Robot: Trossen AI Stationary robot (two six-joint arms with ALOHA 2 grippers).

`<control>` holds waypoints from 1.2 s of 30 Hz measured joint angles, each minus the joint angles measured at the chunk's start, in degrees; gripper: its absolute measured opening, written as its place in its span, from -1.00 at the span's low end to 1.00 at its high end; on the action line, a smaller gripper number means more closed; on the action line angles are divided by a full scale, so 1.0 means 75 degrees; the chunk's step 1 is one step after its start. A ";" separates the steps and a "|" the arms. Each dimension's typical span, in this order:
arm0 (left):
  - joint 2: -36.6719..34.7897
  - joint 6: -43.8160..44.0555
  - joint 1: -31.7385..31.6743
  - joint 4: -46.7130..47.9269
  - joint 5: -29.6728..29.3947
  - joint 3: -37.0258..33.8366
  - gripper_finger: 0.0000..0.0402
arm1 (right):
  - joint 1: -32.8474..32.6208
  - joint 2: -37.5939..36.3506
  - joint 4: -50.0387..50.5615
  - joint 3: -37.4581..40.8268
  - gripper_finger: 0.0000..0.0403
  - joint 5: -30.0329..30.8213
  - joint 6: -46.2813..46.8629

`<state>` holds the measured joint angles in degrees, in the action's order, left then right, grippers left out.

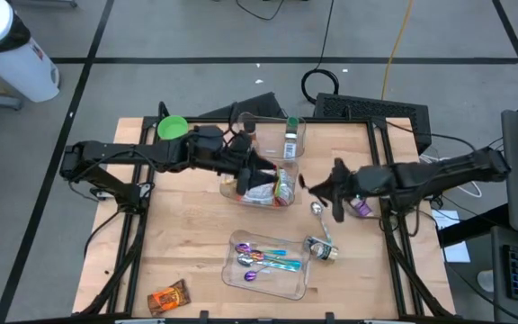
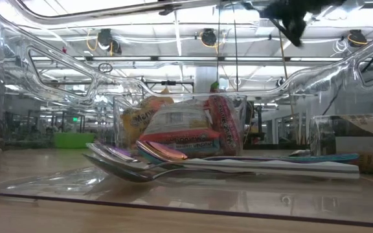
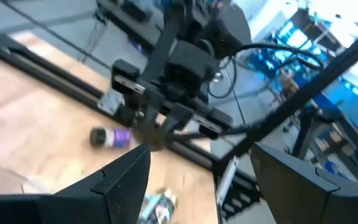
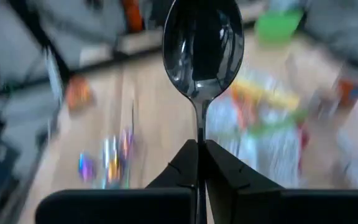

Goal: Pick & Place Food Item
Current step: Put the black spoon into the bottom transparent bin

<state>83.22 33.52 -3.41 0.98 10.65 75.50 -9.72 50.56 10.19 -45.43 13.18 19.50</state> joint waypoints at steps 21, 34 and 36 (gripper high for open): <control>0.1154 0.0202 0.0337 -0.2158 -0.0870 -0.0008 0.40 | 0.1035 0.1409 -0.6297 -0.0004 -1.00 0.0209 0.1100; 0.1261 0.0024 0.0269 -0.2131 -0.1629 -0.0008 0.38 | 0.1035 0.1625 -0.6601 -0.0009 -1.00 0.0025 0.1376; 0.1260 0.0032 0.0249 -0.2072 -0.1627 -0.0007 0.31 | 0.1035 0.1625 -0.6626 -0.0009 -1.00 0.0028 0.1369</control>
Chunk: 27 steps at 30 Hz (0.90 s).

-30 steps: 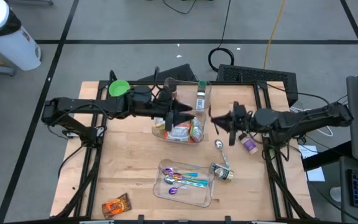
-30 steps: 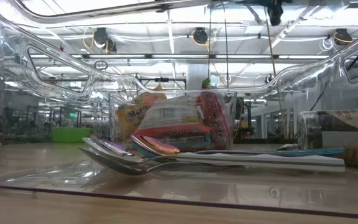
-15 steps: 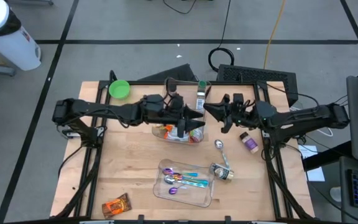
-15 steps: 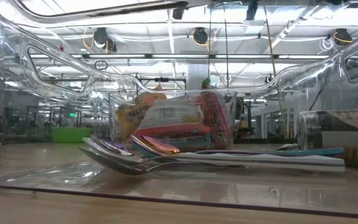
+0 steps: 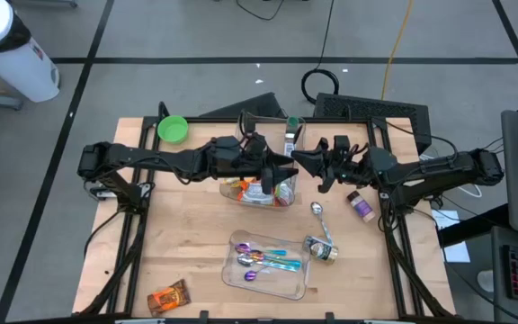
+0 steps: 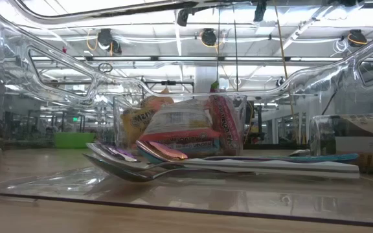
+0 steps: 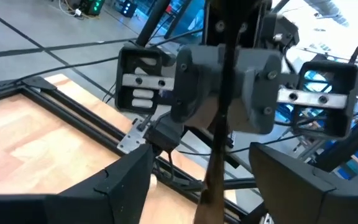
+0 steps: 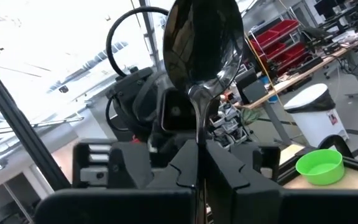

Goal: Pick & Place Food Item
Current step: Put the black spoon into the bottom transparent bin

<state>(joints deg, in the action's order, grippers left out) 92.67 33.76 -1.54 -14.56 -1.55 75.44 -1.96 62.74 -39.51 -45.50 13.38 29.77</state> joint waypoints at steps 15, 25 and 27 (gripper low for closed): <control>-0.0001 -0.0167 -0.0085 -0.0105 0.0114 0.0008 -0.91 | 0.0023 0.0000 0.0044 0.0000 -1.00 0.0044 -0.0060; -0.0001 -0.0242 -0.0090 -0.0106 0.0202 0.0008 -0.92 | 0.0023 0.0000 0.0052 0.0000 -1.00 0.0017 -0.0063; -0.0001 -0.0237 -0.0090 -0.0098 0.0202 0.0008 -0.92 | 0.0023 0.0000 0.0070 0.0000 -1.00 0.0012 -0.0060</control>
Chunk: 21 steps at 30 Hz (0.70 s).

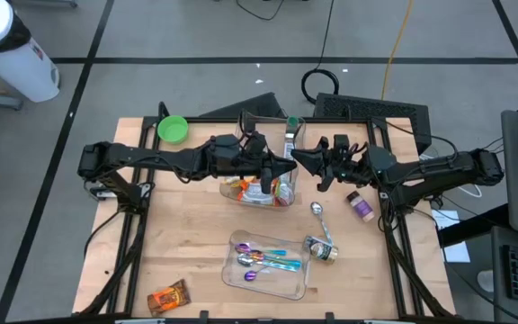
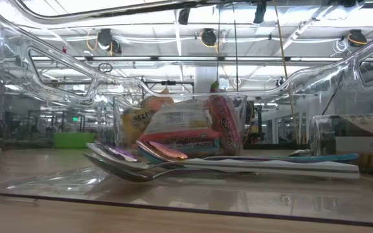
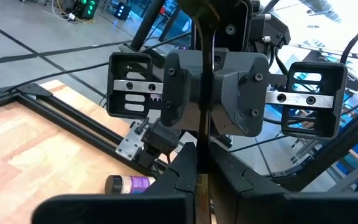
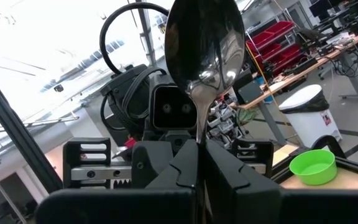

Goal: Pick & Place Food Item
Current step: Put the black spoon into the bottom transparent bin

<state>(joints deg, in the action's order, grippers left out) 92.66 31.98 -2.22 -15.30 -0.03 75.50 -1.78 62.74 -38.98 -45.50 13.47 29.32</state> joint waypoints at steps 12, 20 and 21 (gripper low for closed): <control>0.0000 0.0015 -0.0009 0.0018 0.0151 0.0000 -0.97 | -0.0009 -0.0003 -0.0022 0.0000 -0.63 -0.0044 -0.0001; -0.0034 0.0000 -0.0009 -0.0192 0.0179 0.0000 -0.98 | -0.0009 -0.0062 -0.0100 0.0000 -0.25 -0.0105 -0.0062; -0.0058 -0.0016 -0.0009 -0.0158 0.0181 0.0000 -0.98 | -0.0009 -0.0093 -0.0138 0.0000 -0.21 -0.0103 -0.0110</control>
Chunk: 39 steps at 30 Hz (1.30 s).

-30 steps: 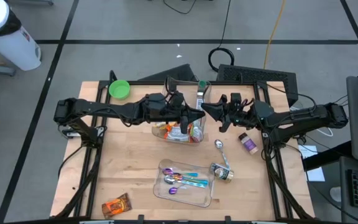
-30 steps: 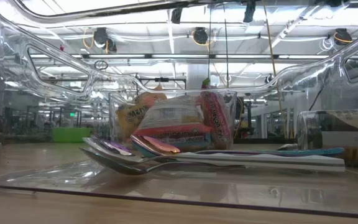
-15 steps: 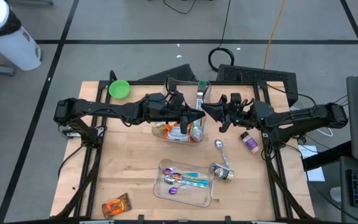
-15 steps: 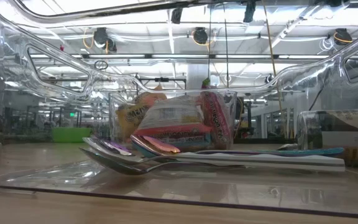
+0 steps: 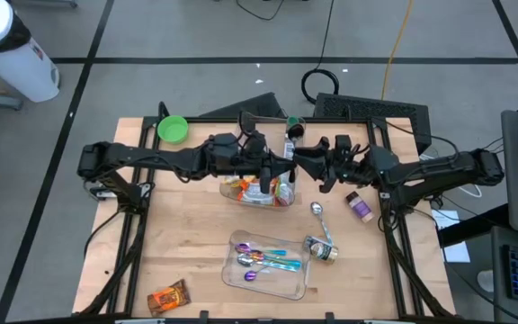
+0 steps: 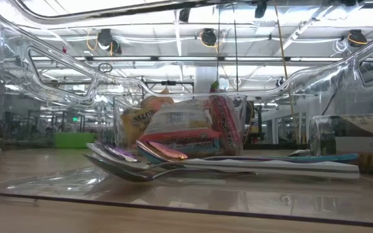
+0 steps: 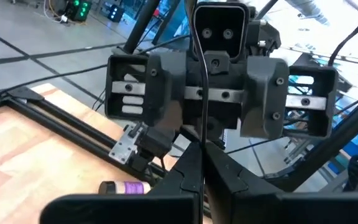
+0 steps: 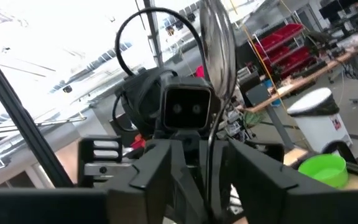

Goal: Pick & Place Food Item
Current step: Put the black spoon into the bottom transparent bin

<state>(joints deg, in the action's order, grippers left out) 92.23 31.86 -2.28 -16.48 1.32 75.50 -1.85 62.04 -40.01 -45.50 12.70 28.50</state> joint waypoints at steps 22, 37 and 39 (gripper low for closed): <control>-0.1843 0.0319 0.1482 0.3476 0.0512 0.0005 -0.98 | 0.0032 -0.2566 0.3589 -0.0006 -0.07 -0.0122 -0.0809; -0.1538 0.0519 0.2745 0.2880 -0.1733 0.0000 -0.98 | -0.0533 -0.1618 0.2910 0.0003 -0.10 -0.1934 -0.0083; -0.1542 0.0152 0.2662 0.2317 -0.1865 0.0000 -0.98 | -0.0875 -0.1282 0.2295 0.0003 -0.10 -0.1906 -0.0164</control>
<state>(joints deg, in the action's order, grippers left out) 80.66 33.00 17.68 0.89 -12.67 75.50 -8.41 52.43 -22.80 -45.47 -1.59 27.27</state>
